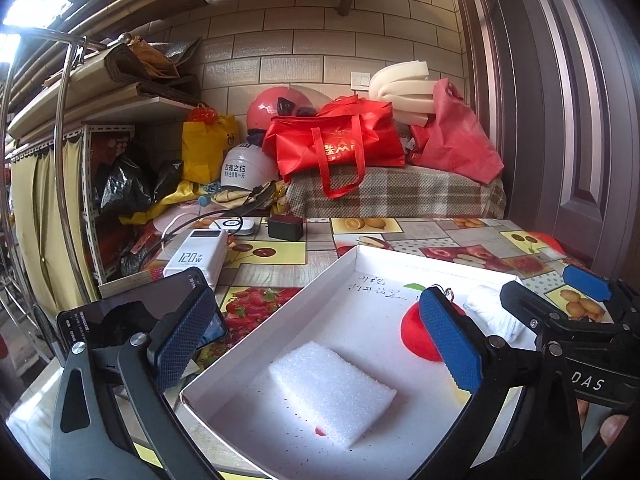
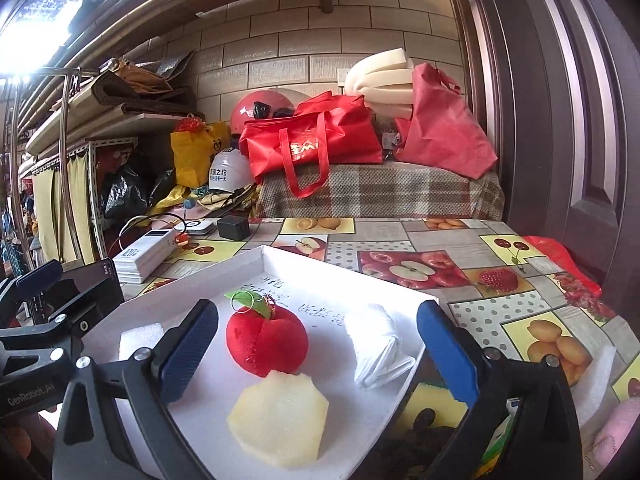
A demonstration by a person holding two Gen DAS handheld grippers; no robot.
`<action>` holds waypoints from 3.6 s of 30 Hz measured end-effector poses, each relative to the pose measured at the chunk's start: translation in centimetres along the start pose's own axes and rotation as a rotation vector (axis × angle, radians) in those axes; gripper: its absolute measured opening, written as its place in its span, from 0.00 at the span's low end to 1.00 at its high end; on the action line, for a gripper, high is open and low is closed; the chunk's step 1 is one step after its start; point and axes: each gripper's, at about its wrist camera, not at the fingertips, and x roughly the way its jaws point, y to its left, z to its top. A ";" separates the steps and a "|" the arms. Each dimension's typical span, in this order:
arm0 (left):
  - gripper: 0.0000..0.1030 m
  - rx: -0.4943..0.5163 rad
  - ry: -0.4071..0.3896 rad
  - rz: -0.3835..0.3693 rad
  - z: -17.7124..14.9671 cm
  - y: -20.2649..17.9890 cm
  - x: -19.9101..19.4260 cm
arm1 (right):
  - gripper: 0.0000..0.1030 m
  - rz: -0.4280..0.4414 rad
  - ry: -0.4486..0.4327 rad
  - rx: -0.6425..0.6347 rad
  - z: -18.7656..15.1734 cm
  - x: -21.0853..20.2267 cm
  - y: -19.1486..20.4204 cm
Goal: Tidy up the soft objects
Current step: 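Withdraw both tools from the box back toward the pile, then grasp the grey knotted rope toy with the left tool while the right grasps the pink tissue pack, then carry the rope toy and pink tissue pack over the white box with both tools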
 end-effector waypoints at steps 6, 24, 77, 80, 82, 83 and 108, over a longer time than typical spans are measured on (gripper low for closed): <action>1.00 -0.009 -0.005 0.029 -0.1 0.2 -0.5 | 1.00 0.011 -0.038 -0.053 -0.5 -2.0 0.9; 1.00 0.019 0.001 -0.022 -1.1 -1.5 -4.0 | 1.00 -0.001 -0.269 0.114 -1.0 -15.2 -4.5; 0.90 0.455 0.456 -0.750 -5.8 -23.0 -6.7 | 0.48 0.180 0.513 -0.042 -8.2 -15.0 -17.2; 0.82 0.515 0.499 -0.752 -6.5 -24.8 -6.3 | 0.48 0.122 0.428 0.074 -6.7 -16.4 -20.6; 0.72 0.556 0.533 -0.741 -7.2 -26.2 -5.8 | 0.48 0.070 0.381 0.127 -5.9 -16.8 -22.2; 0.64 0.572 0.556 -0.739 -7.5 -26.8 -5.6 | 0.48 0.053 0.364 0.145 -5.7 -16.9 -22.7; 0.25 0.242 0.076 -0.652 -2.6 -17.3 -10.1 | 0.48 -0.132 -0.080 0.184 -3.7 -15.3 -17.7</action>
